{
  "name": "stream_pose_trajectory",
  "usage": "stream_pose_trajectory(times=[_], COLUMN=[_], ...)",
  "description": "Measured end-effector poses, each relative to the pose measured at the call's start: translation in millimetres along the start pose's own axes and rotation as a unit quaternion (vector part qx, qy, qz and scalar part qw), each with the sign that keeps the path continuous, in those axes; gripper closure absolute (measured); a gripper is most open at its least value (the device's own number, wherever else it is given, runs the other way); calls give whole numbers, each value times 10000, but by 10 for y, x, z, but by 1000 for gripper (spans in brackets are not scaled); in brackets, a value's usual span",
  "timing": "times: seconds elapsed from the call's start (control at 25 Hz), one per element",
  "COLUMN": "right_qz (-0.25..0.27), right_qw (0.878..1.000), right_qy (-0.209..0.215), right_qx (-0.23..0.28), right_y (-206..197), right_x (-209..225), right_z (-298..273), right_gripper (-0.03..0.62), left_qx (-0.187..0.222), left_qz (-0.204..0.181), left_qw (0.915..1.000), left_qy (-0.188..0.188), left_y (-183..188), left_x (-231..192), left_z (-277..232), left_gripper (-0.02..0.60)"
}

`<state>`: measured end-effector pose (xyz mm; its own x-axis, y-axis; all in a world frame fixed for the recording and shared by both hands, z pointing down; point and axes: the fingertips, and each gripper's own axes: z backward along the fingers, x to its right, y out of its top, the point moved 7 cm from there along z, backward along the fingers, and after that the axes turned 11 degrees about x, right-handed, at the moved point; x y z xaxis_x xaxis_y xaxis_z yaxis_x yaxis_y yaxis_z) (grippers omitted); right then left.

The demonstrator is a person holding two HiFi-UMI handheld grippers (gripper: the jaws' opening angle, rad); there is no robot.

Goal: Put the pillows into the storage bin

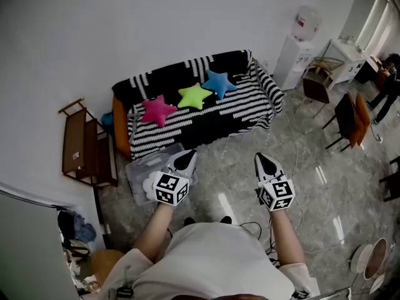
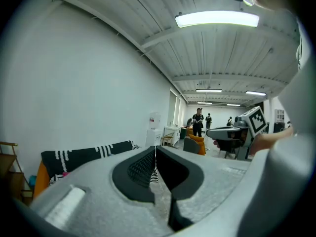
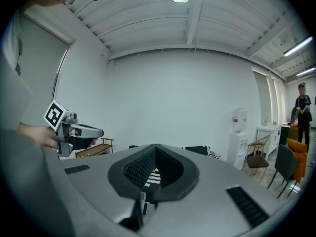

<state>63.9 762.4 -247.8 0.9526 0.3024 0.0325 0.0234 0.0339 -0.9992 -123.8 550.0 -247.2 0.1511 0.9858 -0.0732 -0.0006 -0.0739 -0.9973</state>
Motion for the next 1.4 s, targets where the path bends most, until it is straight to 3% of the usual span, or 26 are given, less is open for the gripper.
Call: stream_pose_trajectory(times=[0.64,1.0,1.4], right_qz=[-195,-219,-370], right_qw=[9998,9997,9992], right_qy=[-7,3,125], right_qx=[62,68,71], right_y=[-71,-112,-181], right_x=[351,628,918], right_z=[75,98,186], right_gripper=[584,323,279], left_qx=[-135,-178,-209], left_qz=[9,60,56], left_qw=[9997,9992,9985], left_qy=[183,347,494], left_y=[-112,-177,-272], left_x=[175,317,522], left_z=[-164,-279,-416], left_gripper=[562,563,563])
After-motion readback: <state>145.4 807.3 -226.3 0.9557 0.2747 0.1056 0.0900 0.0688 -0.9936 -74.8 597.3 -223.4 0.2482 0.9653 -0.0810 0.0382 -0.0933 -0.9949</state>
